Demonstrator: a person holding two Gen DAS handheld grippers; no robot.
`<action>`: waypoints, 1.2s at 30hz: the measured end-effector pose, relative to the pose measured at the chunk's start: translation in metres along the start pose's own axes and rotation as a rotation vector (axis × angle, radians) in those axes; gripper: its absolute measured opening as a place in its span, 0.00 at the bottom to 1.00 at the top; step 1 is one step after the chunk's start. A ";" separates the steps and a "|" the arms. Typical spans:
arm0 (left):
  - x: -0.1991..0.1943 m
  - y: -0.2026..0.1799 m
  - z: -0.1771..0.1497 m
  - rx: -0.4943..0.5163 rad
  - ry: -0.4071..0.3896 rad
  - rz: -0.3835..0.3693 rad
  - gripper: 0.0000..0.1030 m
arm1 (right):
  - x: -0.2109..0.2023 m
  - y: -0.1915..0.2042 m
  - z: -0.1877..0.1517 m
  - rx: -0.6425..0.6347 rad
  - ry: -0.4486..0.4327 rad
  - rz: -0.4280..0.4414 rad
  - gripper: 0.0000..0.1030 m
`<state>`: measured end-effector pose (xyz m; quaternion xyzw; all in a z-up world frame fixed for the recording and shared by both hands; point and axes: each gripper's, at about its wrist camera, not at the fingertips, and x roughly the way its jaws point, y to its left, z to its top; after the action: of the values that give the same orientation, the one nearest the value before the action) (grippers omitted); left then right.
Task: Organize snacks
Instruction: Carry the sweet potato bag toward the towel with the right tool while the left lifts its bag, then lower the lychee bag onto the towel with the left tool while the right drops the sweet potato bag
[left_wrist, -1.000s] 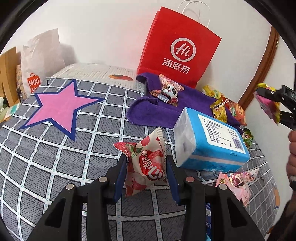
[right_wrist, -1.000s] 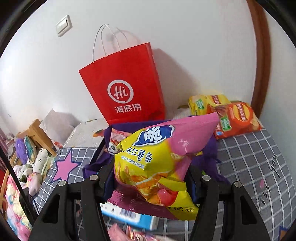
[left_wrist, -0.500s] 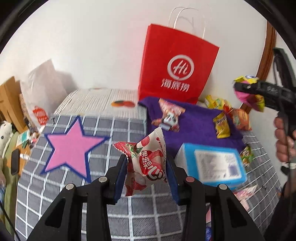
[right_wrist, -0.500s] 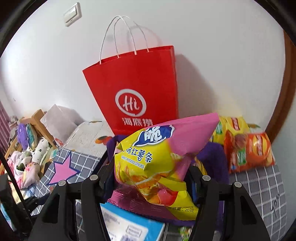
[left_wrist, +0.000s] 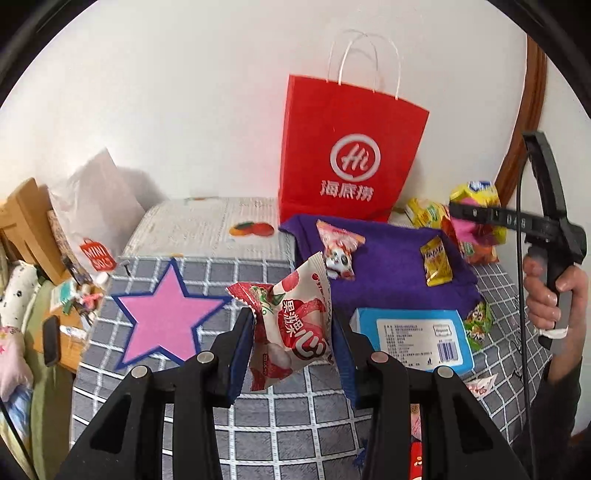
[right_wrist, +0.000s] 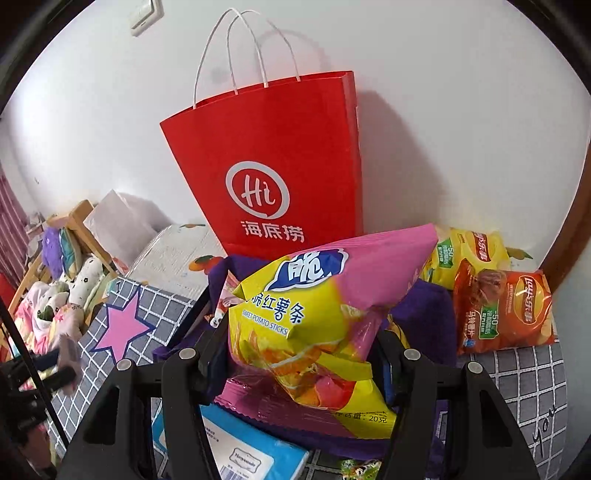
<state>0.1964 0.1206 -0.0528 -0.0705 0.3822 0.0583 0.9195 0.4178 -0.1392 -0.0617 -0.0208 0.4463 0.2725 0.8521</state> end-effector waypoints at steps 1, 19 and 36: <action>-0.004 -0.001 0.004 0.007 -0.018 0.010 0.38 | 0.000 0.000 0.000 -0.009 0.009 0.002 0.60; 0.062 -0.079 0.071 0.084 -0.040 -0.155 0.38 | 0.001 -0.038 -0.005 -0.038 0.137 -0.048 0.60; 0.170 -0.071 0.058 0.027 0.186 -0.221 0.38 | 0.070 -0.051 -0.026 0.019 0.342 -0.045 0.60</action>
<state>0.3675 0.0702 -0.1269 -0.1048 0.4566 -0.0554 0.8817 0.4548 -0.1582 -0.1421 -0.0689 0.5869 0.2417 0.7697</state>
